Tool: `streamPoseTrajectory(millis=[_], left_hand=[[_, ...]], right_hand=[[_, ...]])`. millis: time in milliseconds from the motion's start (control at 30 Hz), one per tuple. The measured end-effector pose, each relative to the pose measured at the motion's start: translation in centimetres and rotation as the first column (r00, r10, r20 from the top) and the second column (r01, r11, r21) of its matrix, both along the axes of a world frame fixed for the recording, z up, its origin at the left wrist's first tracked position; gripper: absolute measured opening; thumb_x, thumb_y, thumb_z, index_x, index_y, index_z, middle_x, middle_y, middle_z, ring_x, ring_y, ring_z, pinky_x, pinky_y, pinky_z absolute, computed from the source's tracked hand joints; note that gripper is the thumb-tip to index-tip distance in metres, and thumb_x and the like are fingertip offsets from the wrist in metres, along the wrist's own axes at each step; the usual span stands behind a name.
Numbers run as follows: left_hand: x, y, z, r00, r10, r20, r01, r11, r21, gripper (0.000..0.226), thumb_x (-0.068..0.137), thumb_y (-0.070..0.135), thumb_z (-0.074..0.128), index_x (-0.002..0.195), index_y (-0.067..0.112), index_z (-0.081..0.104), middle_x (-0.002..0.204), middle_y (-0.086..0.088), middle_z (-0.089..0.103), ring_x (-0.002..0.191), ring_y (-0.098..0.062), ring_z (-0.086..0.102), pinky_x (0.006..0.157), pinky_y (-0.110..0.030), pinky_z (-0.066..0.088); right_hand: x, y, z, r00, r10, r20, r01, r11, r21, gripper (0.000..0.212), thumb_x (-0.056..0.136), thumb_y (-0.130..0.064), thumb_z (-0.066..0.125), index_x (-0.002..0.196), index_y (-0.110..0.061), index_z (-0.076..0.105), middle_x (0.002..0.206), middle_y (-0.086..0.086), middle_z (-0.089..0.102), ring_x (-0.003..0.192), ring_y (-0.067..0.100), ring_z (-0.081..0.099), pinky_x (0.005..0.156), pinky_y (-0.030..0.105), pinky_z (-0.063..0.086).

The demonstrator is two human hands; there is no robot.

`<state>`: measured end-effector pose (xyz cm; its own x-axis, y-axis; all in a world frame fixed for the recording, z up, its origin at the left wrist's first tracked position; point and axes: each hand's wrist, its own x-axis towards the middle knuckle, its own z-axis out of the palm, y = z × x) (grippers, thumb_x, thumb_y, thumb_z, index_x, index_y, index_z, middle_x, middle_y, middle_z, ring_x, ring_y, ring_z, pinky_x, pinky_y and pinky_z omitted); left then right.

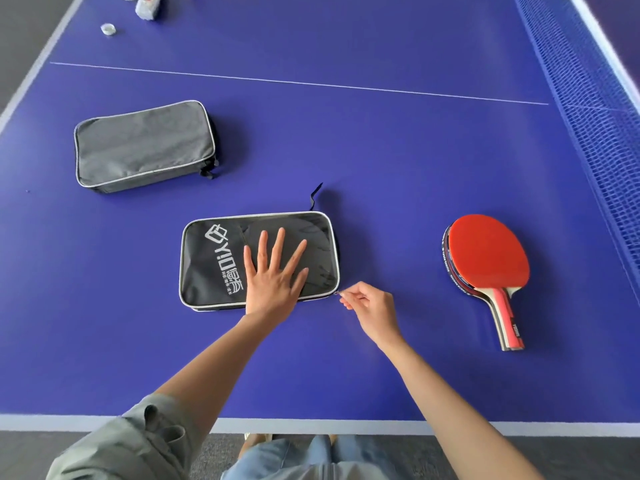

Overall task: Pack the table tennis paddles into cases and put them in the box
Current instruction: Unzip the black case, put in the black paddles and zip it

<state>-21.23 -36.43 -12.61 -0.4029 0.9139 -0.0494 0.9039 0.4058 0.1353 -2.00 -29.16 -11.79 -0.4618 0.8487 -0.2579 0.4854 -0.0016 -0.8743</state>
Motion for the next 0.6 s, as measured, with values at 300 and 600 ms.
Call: streamPoseTrajectory(millis=[300, 600], left_hand=[[0.2, 2.8, 1.9, 0.984, 0.094, 0.15, -0.106, 0.992, 0.067, 0.058, 0.084, 0.06, 0.024, 0.128, 0.031, 0.049, 0.14, -0.011, 0.036, 0.139, -0.034, 0.016, 0.11, -0.062, 0.002], [0.5, 4.9, 0.1, 1.0, -0.006, -0.019, 0.006, 1.0, -0.015, 0.062, 0.087, 0.067, 0.018, 0.144, 0.044, 0.02, 0.158, -0.002, 0.014, 0.143, -0.041, 0.0, 0.109, -0.066, -0.002]], right_hand=[[0.0, 2.7, 0.0, 0.995, 0.087, -0.041, -0.086, 0.996, 0.017, 0.011, 0.087, -0.006, 0.063, 0.076, -0.007, 0.066, 0.069, 0.0, 0.068, 0.066, 0.006, 0.063, 0.067, 0.011, 0.049], [-1.0, 4.9, -0.3, 0.986, 0.168, -0.004, -0.166, 0.979, 0.117, 0.014, 0.087, -0.005, 0.061, 0.075, 0.001, 0.064, 0.069, 0.009, 0.066, 0.063, 0.015, 0.058, 0.062, 0.02, 0.047]])
